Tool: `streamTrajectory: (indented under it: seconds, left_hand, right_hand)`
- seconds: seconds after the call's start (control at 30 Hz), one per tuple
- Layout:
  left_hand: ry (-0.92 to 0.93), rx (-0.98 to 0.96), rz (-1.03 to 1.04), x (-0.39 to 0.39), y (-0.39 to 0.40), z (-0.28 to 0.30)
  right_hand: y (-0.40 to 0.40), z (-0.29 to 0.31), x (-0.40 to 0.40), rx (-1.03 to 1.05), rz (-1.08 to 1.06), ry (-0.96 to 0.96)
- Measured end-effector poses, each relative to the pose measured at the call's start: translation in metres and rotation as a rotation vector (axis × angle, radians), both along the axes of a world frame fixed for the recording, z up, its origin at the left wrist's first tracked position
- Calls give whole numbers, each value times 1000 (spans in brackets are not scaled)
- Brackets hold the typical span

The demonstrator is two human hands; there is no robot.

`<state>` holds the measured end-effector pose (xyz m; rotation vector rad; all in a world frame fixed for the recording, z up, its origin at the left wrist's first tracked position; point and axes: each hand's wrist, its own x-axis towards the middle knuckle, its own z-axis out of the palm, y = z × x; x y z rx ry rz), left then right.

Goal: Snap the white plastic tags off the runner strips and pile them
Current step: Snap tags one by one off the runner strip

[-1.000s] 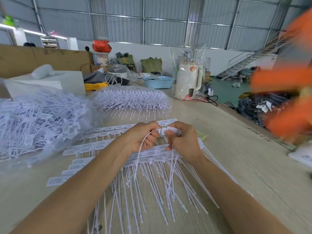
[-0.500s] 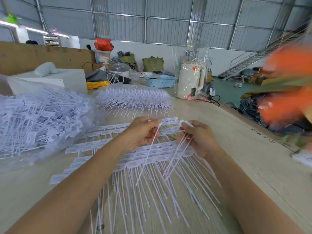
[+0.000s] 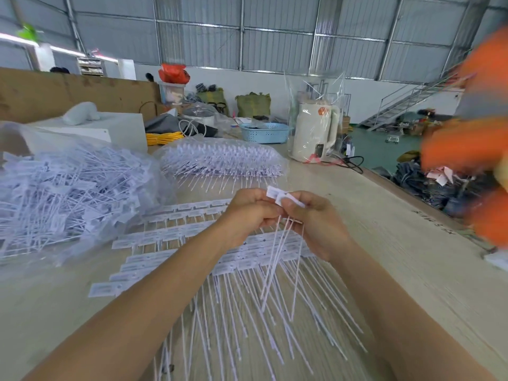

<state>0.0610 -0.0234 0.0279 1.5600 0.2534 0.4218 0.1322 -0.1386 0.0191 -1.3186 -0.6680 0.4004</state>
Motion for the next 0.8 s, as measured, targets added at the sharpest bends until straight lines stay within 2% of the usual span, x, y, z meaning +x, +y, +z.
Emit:
streamTrajectory:
  seconds: [0.23,0.4,0.53,0.63,0.8]
  left_hand:
    - [-16,-26,41,0,-3,-6]
    - [34,-53,34,-1,-9,-1]
    - [134,10,-142,-4,-25,3]
    - [129,55,-240,-5,-38,3]
    - [87,217,-151,-3,-52,1]
  right_hand:
    - [1,-6,-3,-3,-71,-103]
    - [-2,-2,-4,102,-93,-116]
    - [-8,4,4,163,-251,-164]
    - [-10,7,9,164,-391,-213]
    - [-4,18,13,118,-482,-298]
